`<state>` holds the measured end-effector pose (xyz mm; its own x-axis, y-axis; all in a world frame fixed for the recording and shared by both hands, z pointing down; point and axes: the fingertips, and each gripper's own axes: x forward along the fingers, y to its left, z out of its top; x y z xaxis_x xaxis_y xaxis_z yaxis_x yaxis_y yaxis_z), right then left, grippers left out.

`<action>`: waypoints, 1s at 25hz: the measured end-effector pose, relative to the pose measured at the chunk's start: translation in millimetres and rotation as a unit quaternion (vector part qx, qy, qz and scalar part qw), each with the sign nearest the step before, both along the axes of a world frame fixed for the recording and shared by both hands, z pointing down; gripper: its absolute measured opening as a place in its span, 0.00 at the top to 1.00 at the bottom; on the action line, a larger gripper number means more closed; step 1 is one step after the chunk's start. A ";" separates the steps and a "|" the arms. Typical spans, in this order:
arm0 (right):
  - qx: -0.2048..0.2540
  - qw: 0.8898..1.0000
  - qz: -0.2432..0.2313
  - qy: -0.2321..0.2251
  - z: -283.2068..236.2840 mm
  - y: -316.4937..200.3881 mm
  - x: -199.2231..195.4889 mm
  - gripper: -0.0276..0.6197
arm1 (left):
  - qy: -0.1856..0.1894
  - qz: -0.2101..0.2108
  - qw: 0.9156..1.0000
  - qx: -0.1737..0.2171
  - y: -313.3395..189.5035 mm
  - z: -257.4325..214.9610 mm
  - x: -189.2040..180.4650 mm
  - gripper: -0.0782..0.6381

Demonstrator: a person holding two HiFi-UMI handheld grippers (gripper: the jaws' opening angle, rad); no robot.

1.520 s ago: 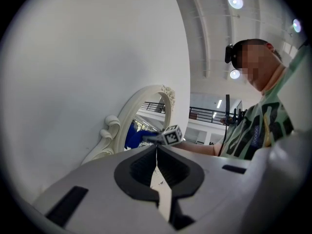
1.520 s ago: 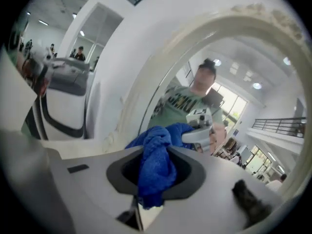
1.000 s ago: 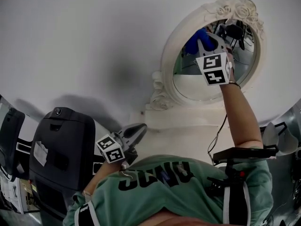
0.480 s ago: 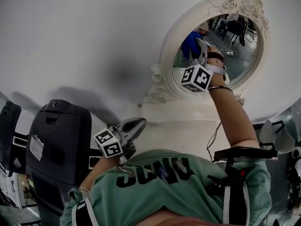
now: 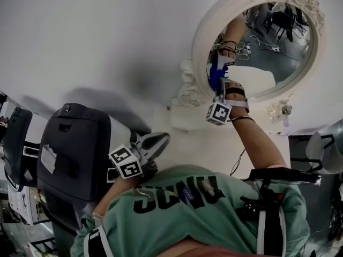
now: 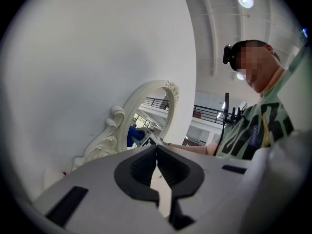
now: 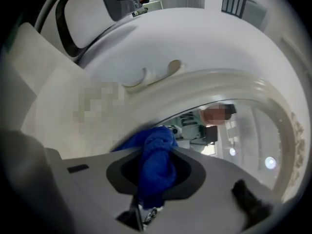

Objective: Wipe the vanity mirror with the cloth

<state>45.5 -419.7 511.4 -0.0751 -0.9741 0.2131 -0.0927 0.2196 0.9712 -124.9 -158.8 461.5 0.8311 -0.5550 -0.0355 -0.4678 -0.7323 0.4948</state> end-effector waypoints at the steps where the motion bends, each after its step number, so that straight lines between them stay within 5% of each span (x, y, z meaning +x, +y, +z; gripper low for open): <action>1: -0.026 1.000 0.002 0.004 23.7 1.1 3.4 0.84 | -0.002 -0.002 1.000 -0.001 1.7 1.3 -0.3 0.87; 10: -0.115 0.992 0.002 -0.042 63.0 2.1 8.8 0.84 | -0.003 -0.019 1.000 -0.002 2.7 5.1 -12.3 0.87; 15: -0.165 0.977 0.010 -0.137 40.7 14.2 12.3 0.84 | -0.001 -0.008 1.000 0.020 -1.5 -6.3 -7.8 0.87; 21: -0.043 0.958 -0.029 -0.282 -138.5 20.1 29.7 0.84 | -0.013 -0.015 0.998 0.057 -15.6 -21.3 -15.8 0.87; 25: 0.044 0.948 -0.029 -0.314 -254.9 15.1 51.4 0.84 | -0.061 -0.044 0.992 0.105 -36.6 -36.2 -26.1 0.87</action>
